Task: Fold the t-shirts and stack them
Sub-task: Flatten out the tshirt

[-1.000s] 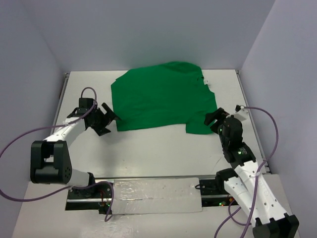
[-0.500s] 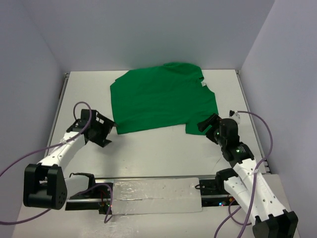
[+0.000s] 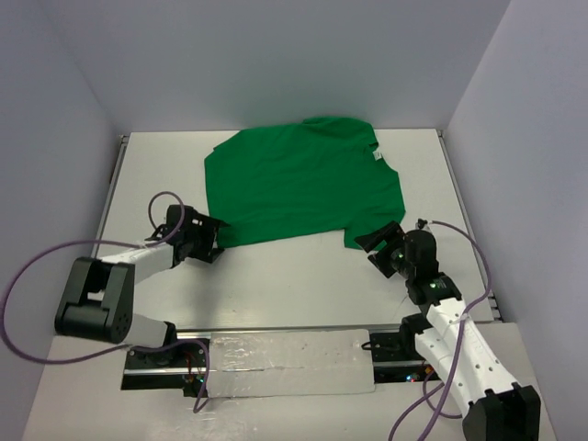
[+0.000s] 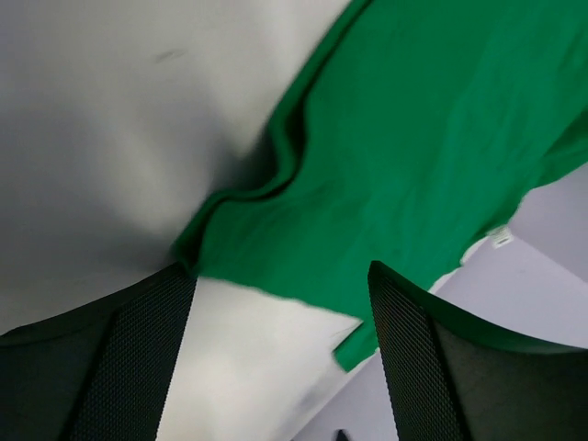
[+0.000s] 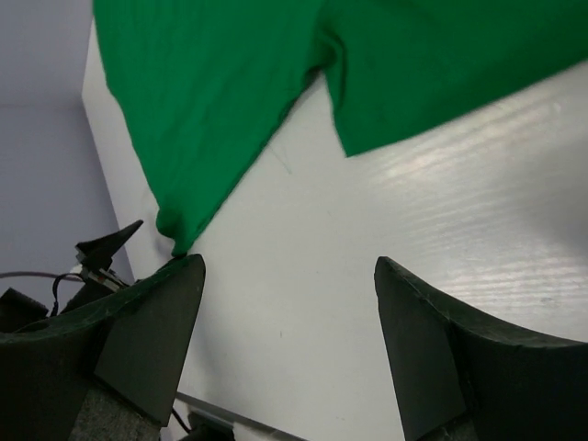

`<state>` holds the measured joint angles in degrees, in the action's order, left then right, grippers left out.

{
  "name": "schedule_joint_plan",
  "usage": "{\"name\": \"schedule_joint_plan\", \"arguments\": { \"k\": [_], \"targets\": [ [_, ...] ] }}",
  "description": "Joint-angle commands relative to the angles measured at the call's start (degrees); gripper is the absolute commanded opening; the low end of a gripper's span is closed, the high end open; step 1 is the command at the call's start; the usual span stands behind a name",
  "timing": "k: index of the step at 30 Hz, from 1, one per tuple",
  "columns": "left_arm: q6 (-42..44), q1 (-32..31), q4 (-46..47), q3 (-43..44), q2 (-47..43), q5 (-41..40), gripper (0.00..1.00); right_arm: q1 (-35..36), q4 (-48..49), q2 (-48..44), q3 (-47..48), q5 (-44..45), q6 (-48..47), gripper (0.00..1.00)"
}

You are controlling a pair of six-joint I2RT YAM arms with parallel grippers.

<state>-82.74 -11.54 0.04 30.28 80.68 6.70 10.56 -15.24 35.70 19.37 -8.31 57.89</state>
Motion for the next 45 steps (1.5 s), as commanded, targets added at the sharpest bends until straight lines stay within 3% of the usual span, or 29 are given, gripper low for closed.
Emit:
{"name": "schedule_joint_plan", "arguments": {
  "k": [1,3,6,8,11,19,24,29,35,38,45],
  "targets": [
    [-1.0,-1.1,7.4,2.7,7.0,-3.4,0.8,-4.1,4.1,-0.4,-4.2,-3.5,5.7,0.82],
    [-1.0,-1.3,8.5,3.2,9.3,-3.7,0.73,-6.8,4.2,-1.2,-6.9,-3.0,8.2,0.82],
    [-0.6,-1.3,8.8,4.2,10.8,-3.5,0.55,-8.6,3.8,-1.9,-9.1,-0.2,12.4,0.82],
    [-0.4,-1.4,8.8,4.6,11.1,-2.9,0.31,-8.9,4.2,-1.0,-9.9,2.9,14.6,0.82],
    [0.4,-1.4,8.4,5.7,11.1,-2.4,0.1,-9.2,7.6,3.0,-10.8,7.8,16.8,0.82],
    [3.2,-0.7,3.5,7.0,7.3,-2.9,0.1,-9.6,20.6,22.0,-7.6,11.6,19.9,0.8],
    [5.9,4.4,2.6,5.1,3.3,-1.4,0.1,-8.2,28.7,34.7,-4.2,9.7,20.6,0.78],
    [7.5,5.7,2.3,5.8,3.1,-0.1,0.1,-5.0,28.8,38.6,-0.5,12.2,20.6,0.74],
    [8.5,5.7,1.4,7.8,3.4,0.3,0.1,-1.6,27.9,43.3,4.8,15.9,20.1,0.44],
    [8.5,5.7,1.1,8.0,3.2,0.3,0.1,-1.1,28.1,44.9,6.0,15.9,20.7,0.13],
    [10.1,5.7,-0.1,8.9,2.4,0.2,0.1,-0.2,25.1,37.5,5.8,18.8,15.8,0.09]
  ]
}}
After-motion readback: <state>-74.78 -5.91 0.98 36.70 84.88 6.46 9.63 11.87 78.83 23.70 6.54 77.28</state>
